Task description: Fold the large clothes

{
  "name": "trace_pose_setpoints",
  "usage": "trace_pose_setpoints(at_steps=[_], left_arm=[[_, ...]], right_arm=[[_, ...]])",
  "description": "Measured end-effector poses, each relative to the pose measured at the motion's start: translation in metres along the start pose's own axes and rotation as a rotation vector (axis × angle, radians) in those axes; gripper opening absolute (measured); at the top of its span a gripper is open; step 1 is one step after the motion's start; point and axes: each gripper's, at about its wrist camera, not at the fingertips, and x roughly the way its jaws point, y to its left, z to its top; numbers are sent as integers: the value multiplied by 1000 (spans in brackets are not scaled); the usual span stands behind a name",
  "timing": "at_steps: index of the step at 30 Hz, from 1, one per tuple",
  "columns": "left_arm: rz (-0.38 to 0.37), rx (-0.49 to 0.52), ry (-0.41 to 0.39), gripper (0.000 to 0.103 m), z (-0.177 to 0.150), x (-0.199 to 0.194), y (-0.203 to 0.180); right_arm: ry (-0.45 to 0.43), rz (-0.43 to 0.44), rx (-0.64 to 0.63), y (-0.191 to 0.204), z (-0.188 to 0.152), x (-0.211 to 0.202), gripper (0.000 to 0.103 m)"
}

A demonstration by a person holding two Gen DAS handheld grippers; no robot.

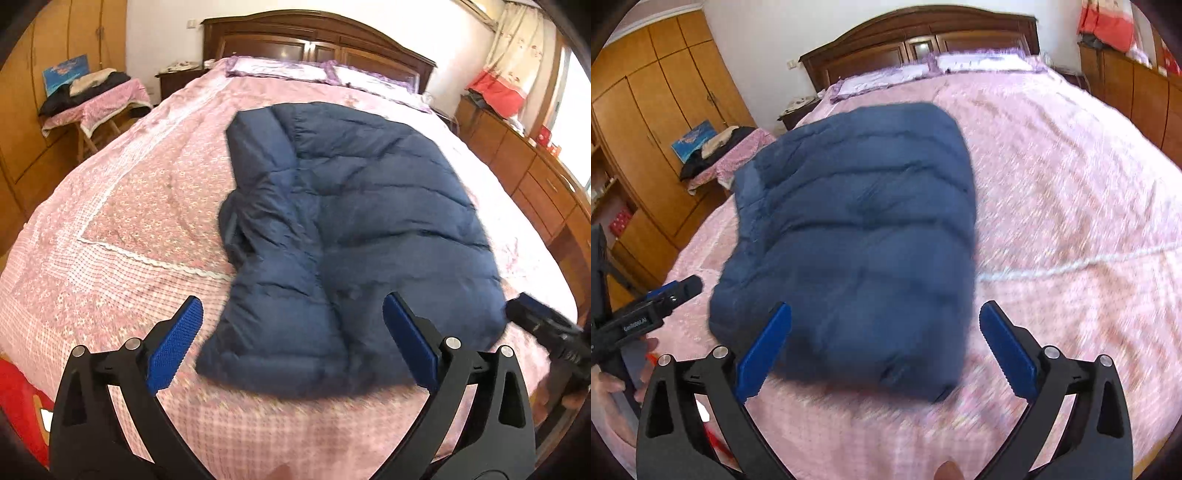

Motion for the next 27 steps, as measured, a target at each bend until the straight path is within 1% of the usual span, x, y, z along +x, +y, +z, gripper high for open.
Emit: trace_pose_setpoints(at_steps=[1,5,6,11,15,21,27], left_arm=[[-2,9,3,97,-1,-1,-6],[13,62,19,98,-14,2,-33],[16,66,23,99,-15,11,-37],[4,56,65,99,-29,24,-48],[3,62,88,99,-36,27,-51],[20,61,101,99,-41,25,-53],[20,52,112,99,-45,24,-49]], right_arm=[[11,3,7,-5,-4,-7,98],[16,-37,-17,8,-18,-16,98],[17,-55,-31,13,-23,-17,98],[29,-89,-34,26,-36,-22,98],[56,-94,-55,35,-44,-25,98],[51,-97,-33,37,-48,-32,98],[65,-105,-50,42,-50,-28,98]])
